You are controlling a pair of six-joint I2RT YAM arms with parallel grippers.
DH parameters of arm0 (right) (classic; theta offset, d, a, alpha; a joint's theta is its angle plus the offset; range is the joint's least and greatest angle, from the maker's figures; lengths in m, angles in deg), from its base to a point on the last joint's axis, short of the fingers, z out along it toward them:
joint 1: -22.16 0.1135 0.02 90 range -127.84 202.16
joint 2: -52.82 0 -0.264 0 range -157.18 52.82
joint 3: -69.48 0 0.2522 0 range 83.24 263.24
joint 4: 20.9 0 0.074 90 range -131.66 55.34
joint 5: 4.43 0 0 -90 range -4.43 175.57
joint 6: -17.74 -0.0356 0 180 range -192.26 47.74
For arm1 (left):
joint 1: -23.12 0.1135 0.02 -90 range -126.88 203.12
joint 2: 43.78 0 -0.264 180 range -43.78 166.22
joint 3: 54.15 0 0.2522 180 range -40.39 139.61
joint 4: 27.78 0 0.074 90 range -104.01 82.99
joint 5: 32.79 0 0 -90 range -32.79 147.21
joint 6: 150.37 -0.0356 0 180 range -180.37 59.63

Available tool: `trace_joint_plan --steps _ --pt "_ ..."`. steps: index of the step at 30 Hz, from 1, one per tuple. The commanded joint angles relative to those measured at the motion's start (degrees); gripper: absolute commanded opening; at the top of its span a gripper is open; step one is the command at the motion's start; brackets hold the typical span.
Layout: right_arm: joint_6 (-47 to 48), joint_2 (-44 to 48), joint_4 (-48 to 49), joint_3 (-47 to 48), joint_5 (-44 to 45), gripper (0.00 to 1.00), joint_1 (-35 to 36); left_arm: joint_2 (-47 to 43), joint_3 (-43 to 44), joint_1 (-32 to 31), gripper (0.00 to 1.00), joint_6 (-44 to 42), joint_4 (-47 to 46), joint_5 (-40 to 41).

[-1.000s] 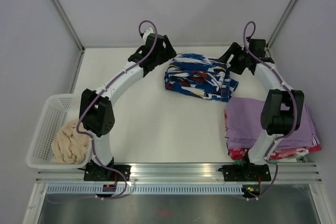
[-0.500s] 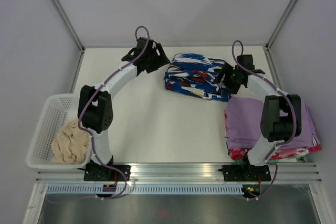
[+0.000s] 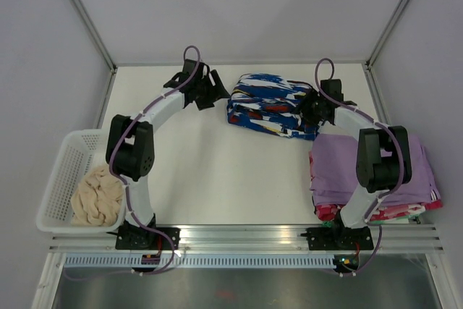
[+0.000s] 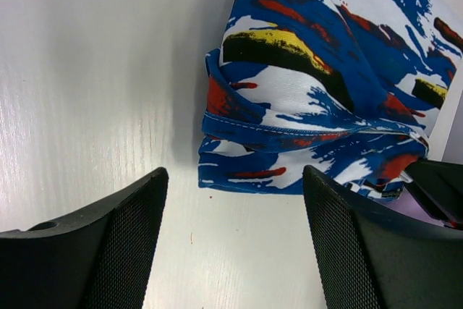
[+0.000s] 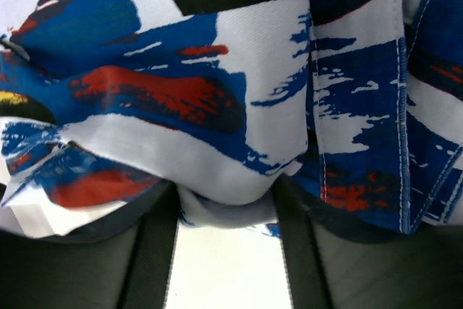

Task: Fold and stack the trousers
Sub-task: Fold the trousers

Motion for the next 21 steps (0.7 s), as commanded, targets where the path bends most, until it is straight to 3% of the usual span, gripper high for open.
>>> trace_joint_plan --steps 1,2,4,5,8,16,21 --pt "-1.5 -1.9 3.2 0.4 1.4 0.56 -0.1 1.2 -0.1 0.0 0.8 -2.5 -2.2 -3.7" --pt "-1.2 -2.0 2.8 0.5 1.4 0.41 -0.2 1.4 -0.1 0.0 0.79 -2.7 -2.2 -3.9" --pt "0.2 -1.5 1.3 0.7 1.7 0.27 -0.1 2.1 -0.2 0.2 0.79 -2.9 -2.3 -4.7" --pt "0.8 -0.6 0.6 0.8 2.4 0.15 -0.1 2.4 -0.2 0.3 0.79 -3.1 -2.3 -5.0" --pt "3.3 2.5 -2.7 1.6 3.8 0.02 -0.1 3.2 0.0 0.6 0.78 -3.4 -3.0 -6.6" --pt "9.6 9.5 -16.7 8.0 6.2 0.0 -0.1 4.7 2.6 1.3 0.76 -5.6 -2.3 -6.5" --pt "11.9 12.0 -21.1 2.8 7.5 0.0 -0.2 5.5 3.7 1.9 0.76 -5.8 -1.9 -6.0"
